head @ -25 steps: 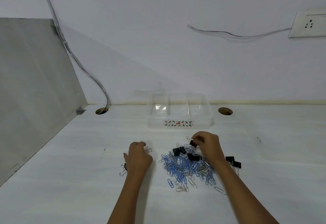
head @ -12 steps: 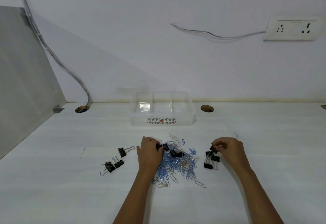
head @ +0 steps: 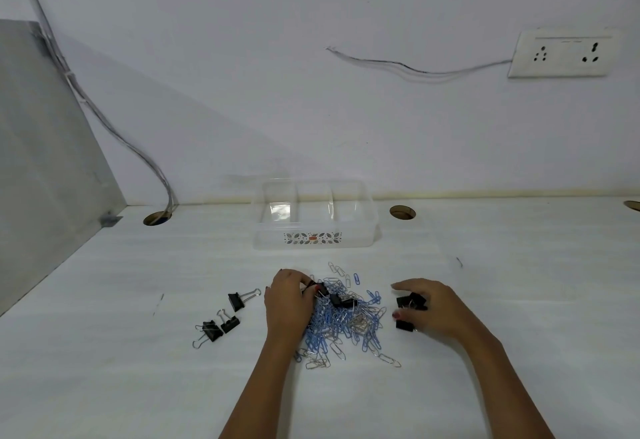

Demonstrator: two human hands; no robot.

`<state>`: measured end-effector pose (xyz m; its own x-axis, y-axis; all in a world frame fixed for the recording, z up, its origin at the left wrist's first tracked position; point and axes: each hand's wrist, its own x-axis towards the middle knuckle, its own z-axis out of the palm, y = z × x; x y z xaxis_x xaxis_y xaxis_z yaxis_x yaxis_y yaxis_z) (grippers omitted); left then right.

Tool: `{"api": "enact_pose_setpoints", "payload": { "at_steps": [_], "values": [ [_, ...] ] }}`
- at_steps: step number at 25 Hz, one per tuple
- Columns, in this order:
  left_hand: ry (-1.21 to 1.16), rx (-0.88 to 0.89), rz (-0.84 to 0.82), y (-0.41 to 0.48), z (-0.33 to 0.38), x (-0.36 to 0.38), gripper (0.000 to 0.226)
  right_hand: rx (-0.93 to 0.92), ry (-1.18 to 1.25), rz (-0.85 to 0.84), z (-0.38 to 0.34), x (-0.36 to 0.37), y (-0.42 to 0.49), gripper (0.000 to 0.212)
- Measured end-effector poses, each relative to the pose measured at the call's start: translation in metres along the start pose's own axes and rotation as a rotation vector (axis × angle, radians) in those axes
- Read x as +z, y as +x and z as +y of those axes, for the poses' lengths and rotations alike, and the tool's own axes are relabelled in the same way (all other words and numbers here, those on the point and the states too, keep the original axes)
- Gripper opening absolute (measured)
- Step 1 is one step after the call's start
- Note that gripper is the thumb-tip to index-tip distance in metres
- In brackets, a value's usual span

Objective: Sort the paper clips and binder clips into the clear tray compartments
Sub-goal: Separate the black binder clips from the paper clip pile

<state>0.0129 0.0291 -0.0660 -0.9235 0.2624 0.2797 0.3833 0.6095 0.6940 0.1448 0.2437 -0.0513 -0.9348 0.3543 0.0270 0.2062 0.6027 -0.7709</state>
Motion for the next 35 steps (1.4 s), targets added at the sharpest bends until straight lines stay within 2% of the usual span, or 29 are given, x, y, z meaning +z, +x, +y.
{"api": "enact_pose_setpoints", "payload": {
  "at_steps": [1, 3, 6, 9, 12, 16, 21, 26, 28, 30, 33, 35],
  "values": [
    [0.004, 0.007, 0.003, 0.0, 0.0, -0.001, 0.012, -0.03, -0.048, -0.068, 0.001, 0.001, -0.002, 0.042],
    [0.001, 0.02, 0.009, 0.0, 0.0, -0.003, 0.012, -0.069, -0.096, -0.064, 0.008, 0.0, -0.004, 0.036],
    [-0.028, 0.047, 0.019, -0.001, -0.001, -0.006, 0.009, -0.065, -0.117, 0.101, 0.023, -0.005, -0.003, 0.019],
    [-0.137, 0.055, 0.04, -0.003, -0.001, -0.01, 0.006, -0.072, -0.125, 0.23, 0.019, -0.002, 0.0, 0.015],
    [-0.263, 0.01, 0.169, -0.002, -0.004, -0.023, 0.005, -0.194, -0.189, 0.337, -0.002, 0.014, 0.01, 0.016],
    [-0.234, -0.055, 0.305, -0.003, -0.022, -0.051, 0.009, -0.337, -0.132, 0.124, -0.038, 0.044, 0.022, 0.025],
    [0.178, -0.218, 0.199, -0.001, -0.057, -0.074, 0.016, -0.438, -0.181, -0.05, -0.064, 0.077, 0.03, 0.024],
    [0.25, -0.327, 0.16, 0.005, -0.061, -0.081, 0.02, -0.43, -0.285, 0.044, -0.056, 0.089, 0.035, 0.023],
    [0.2, -0.223, 0.217, 0.004, -0.055, -0.08, 0.024, -0.419, -0.302, 0.092, -0.055, 0.09, 0.034, 0.02],
    [0.101, -0.033, 0.231, 0.002, -0.046, -0.073, 0.026, -0.416, -0.328, 0.12, -0.056, 0.089, 0.032, 0.015],
    [-0.04, 0.137, 0.012, 0.0, -0.03, -0.049, 0.028, -0.386, -0.33, 0.122, -0.054, 0.083, 0.025, 0.018],
    [0.022, 0.158, -0.14, 0.002, -0.024, -0.03, 0.03, -0.35, -0.254, 0.065, -0.048, 0.077, 0.02, 0.022]
  ]
}}
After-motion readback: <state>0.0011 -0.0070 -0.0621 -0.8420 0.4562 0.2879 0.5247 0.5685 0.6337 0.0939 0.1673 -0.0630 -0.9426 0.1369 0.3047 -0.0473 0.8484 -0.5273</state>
